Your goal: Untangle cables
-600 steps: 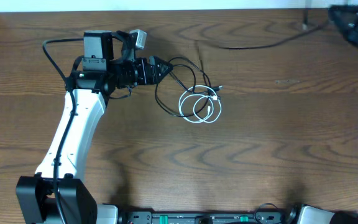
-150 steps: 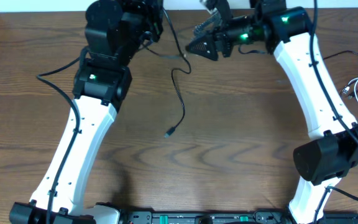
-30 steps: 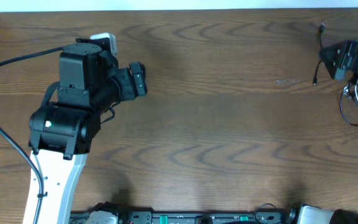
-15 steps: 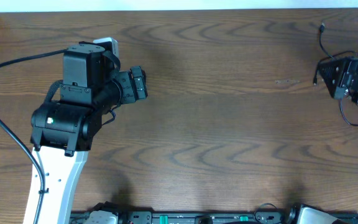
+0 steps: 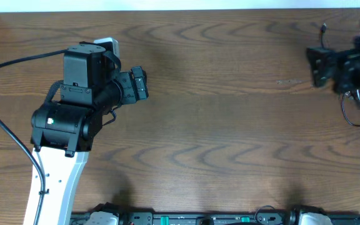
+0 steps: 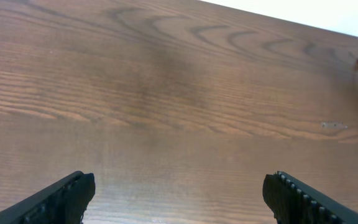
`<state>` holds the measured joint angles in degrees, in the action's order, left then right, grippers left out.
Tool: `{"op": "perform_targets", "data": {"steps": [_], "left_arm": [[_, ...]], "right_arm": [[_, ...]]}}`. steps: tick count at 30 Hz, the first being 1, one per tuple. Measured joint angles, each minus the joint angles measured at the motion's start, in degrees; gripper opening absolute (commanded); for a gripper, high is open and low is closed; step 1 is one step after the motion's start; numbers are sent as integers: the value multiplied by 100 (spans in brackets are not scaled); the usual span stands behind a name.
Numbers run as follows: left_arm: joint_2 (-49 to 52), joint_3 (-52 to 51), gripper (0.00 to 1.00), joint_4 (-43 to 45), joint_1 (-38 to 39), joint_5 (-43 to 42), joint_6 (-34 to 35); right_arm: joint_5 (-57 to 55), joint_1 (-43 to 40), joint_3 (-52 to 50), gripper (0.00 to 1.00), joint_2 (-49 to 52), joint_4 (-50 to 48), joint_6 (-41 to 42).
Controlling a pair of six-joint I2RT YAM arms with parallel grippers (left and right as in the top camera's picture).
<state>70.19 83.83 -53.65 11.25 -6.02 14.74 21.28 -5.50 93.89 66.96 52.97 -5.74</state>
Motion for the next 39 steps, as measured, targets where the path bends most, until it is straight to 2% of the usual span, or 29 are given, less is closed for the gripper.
{"op": "perform_targets", "data": {"steps": [6, 14, 18, 22, 34, 39], "left_arm": [[2, 0, 92, -9, 0, 0, 0], [7, 0, 92, -15, 0, 0, 0], [20, 0, 92, -4, 0, 0, 0], [20, 0, 92, -11, 0, 0, 0], [20, 0, 92, -7, 0, 0, 0], [20, 0, 92, -11, 0, 0, 0]], "right_arm": [[-376, 584, -2649, 99, -1526, -2229, 70], [-601, 691, -5803, 99, -3482, -4708, 96], [-776, 691, -7079, 99, -4284, -5355, 92], [-966, 691, -8008, 99, -4944, -5637, 92], [-1399, 691, -9112, 99, -6111, -5681, 92], [-1467, 691, -9329, 99, -6535, -4990, 92]]}}
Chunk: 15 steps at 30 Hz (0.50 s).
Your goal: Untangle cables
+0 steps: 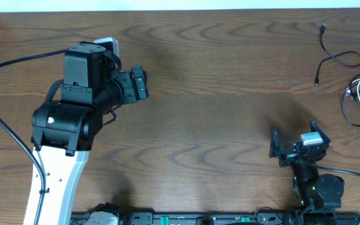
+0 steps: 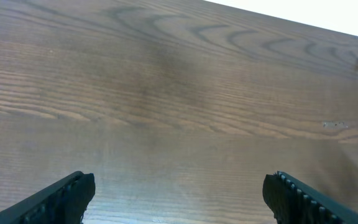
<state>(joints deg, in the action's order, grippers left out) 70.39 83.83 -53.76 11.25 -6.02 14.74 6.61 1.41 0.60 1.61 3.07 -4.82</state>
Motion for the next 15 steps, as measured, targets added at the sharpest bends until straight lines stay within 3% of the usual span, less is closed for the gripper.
{"op": "perform_targets", "data": {"steps": [15], "left_arm": [[0, 0, 92, 2, 0, 0, 0]], "right_arm": [[-70, 0, -20, 99, -76, 59, 0]]}}
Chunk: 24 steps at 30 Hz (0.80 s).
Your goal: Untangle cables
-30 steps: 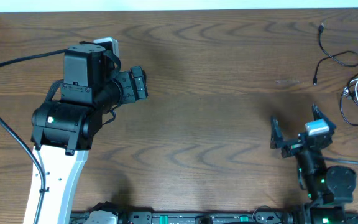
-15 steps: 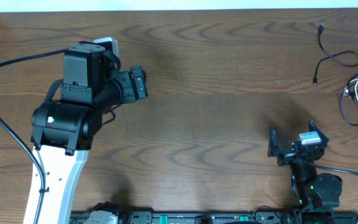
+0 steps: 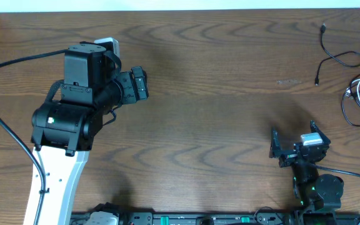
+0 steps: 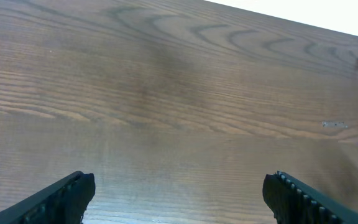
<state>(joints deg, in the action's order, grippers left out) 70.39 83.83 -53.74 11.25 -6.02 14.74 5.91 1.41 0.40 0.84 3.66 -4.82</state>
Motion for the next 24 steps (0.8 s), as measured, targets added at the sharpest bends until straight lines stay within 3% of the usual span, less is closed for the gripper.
{"op": "perform_targets", "data": {"steps": [17, 24], "left_arm": [[0, 0, 92, -20, 0, 0, 0], [-389, -365, 92, 319, -42, 570, -4]], "right_arm": [[0, 0, 0, 99, 0, 0, 0], [-4, 0, 0, 99, 0, 0, 0]]}}
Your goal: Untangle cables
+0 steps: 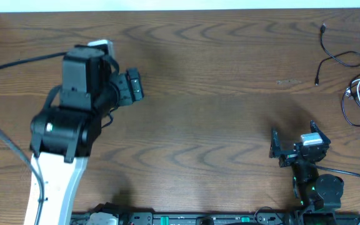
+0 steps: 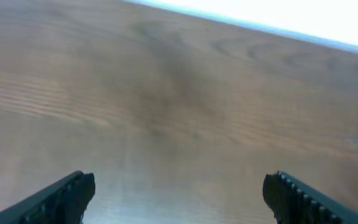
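Note:
A thin black cable (image 1: 336, 57) lies at the table's far right corner, one plug end (image 1: 317, 82) pointing toward the middle. Beside it at the right edge is a white cable bundle with another black loop (image 1: 354, 120) round it. My left gripper (image 1: 140, 85) hovers over the left of the table, far from the cables, open and empty (image 2: 179, 190). The left wrist view is blurred and shows only bare wood. My right gripper (image 1: 290, 145) sits low near the front edge, open, holding nothing.
The brown wooden table (image 1: 205, 125) stretches between the two arms. The left arm's black supply cable (image 1: 5, 131) loops off the left edge. The arm bases and a rail (image 1: 199, 219) line the front edge. A white wall strip runs along the back.
The left arm has shifted slightly left and back, and its wrist view is now blurred and no longer shows the black cable at its right edge. The right arm and the cables are unchanged.
At first my right gripper was over the cables at the far right corner, the left open over the left of the table. Then the right arm sat folded near the front edge, cables left spread at the right edge. Now only the left arm has stirred.

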`<state>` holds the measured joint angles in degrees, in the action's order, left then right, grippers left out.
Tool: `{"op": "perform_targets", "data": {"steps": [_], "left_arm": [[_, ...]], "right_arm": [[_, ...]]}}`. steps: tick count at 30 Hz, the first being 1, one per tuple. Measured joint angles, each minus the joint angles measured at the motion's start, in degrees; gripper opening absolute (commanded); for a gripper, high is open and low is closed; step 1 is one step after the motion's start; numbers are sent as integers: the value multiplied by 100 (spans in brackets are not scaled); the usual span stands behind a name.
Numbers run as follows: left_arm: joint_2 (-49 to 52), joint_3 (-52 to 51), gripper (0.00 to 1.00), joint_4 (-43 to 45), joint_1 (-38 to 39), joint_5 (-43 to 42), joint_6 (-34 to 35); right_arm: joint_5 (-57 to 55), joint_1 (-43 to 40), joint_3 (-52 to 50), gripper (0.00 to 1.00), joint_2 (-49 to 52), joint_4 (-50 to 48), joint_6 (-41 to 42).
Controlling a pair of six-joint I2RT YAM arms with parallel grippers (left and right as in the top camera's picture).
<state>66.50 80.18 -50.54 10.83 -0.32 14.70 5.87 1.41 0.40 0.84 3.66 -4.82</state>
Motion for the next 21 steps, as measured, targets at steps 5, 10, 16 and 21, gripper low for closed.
{"op": "perform_targets", "data": {"steps": [5, 10, 16, 21], "left_arm": [[-1497, -1530, 92, 2127, -485, 83, -79], [-3213, -3899, 92, 4271, -1075, -240, -190], [-4557, -5923, 92, 5554, -1187, -321, -562], [-5431, -6966, 92, 5838, -1187, -136, -820]], "right_arm": [[-24, 0, 0, 99, -2, -2, 0], [-35, 0, 0, 99, -15, 4, 0], [-35, 0, 0, 99, -15, 2, 0], [-35, 0, 0, 99, -17, 0, 0]]}}
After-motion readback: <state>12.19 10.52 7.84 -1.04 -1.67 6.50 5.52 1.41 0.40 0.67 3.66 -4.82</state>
